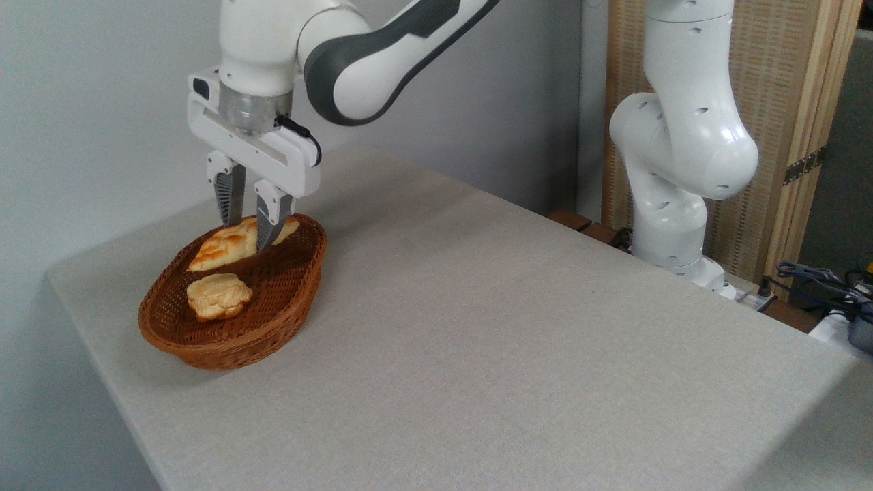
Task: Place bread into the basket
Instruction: 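Lower the roll into the basket and open the gripper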
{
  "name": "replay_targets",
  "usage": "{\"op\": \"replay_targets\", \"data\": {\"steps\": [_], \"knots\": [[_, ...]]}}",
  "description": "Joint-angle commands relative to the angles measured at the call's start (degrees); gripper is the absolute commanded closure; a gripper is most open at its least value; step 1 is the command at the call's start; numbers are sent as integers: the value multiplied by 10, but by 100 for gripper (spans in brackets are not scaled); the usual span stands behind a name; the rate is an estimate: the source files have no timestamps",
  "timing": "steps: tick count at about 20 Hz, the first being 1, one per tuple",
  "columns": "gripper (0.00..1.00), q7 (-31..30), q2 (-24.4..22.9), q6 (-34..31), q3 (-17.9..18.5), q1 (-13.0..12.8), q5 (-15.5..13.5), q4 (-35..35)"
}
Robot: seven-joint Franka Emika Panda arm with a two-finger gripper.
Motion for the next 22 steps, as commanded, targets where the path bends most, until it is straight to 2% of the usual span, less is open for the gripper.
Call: {"op": "replay_targets", "data": {"steps": [1, 4, 7, 11, 13, 16, 17, 19, 22], "knots": [[0, -64, 30, 29, -8, -1, -4, 13], [0, -59, 43, 29, -8, -2, -3, 13], [0, -59, 49, 28, -9, -3, 23, 12], [0, -57, 49, 26, -18, -2, 31, 12], [0, -56, 45, 22, -18, -2, 64, 12], [0, -55, 31, -10, -12, 0, 152, 13], [0, -54, 28, -21, -11, 3, 170, 13], [0, -41, 17, -43, -9, 9, 178, 13], [0, 15, -3, -102, 20, 8, 177, 28]]}}
